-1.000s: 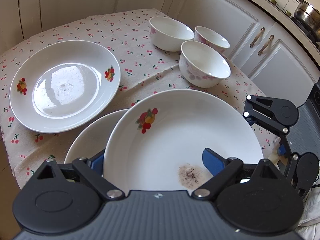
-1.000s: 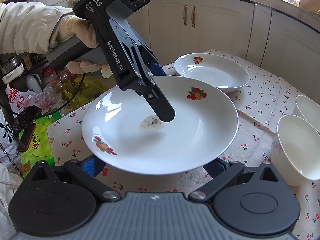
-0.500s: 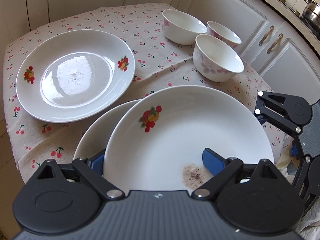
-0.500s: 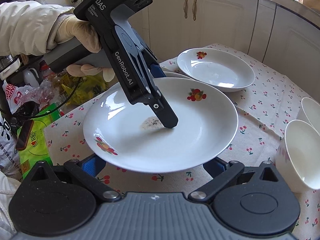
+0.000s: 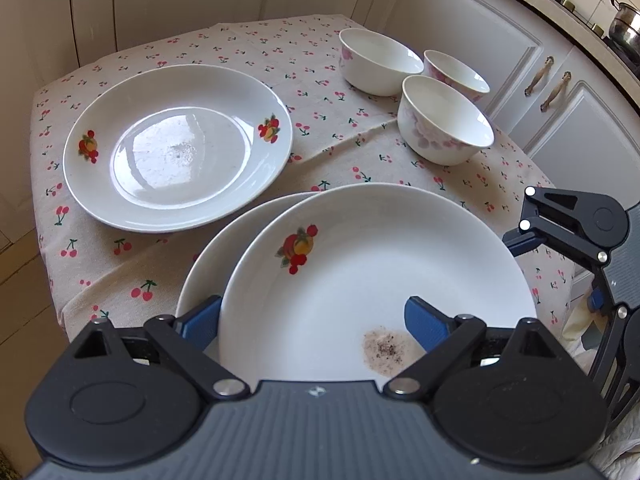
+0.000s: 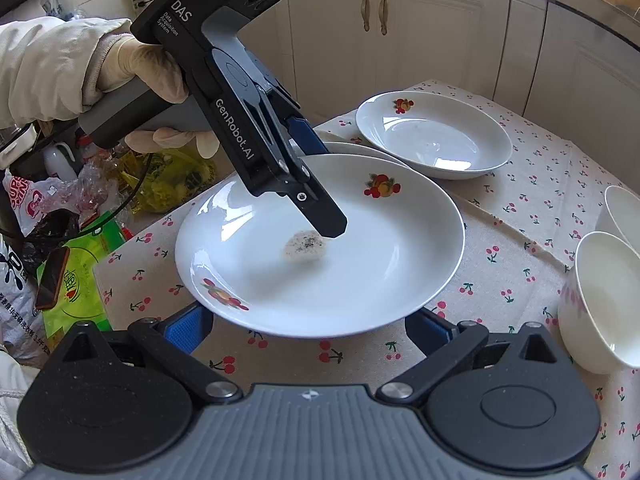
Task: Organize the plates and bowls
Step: 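Lower the stained plate onto the other plate and open the left gripper, then move the left gripper to the rim of the next flowered plate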
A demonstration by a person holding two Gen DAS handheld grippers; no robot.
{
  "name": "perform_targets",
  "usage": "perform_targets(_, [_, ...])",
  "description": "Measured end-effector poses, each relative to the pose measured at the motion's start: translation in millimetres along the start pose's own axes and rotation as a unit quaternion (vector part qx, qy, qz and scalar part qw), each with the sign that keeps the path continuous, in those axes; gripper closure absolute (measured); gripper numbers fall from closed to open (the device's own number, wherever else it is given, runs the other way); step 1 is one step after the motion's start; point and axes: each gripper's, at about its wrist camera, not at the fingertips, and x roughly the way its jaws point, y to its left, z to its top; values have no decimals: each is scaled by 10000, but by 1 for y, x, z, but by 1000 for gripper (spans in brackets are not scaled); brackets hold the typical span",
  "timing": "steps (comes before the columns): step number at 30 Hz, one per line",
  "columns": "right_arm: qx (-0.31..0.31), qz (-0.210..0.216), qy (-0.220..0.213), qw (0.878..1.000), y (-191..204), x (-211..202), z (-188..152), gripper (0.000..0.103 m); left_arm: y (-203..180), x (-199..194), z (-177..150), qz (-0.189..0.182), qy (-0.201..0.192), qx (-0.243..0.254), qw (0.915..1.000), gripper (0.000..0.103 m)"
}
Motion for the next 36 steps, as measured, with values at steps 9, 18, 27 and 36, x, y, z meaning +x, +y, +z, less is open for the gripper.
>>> perform_targets(9, [52, -203, 20, 9998, 3, -6, -1, 0, 0, -12, -8, 187, -227, 61, 9995, 7])
perform_targets(18, [-93, -476, 12, 9988, 13, -20, -9, 0, -13, -39, -14, 515, -870, 324, 9943, 5])
perform_targets(27, [-320, -694, -204, 9969, 20, -39, -8, 0, -26, -58, -18, 906, -1172, 416, 9881, 2])
perform_targets(36, [-193, -807, -485, 9954, 0, -50, 0, 0, -18, -75, -13, 1141, -1708, 161, 9785, 1])
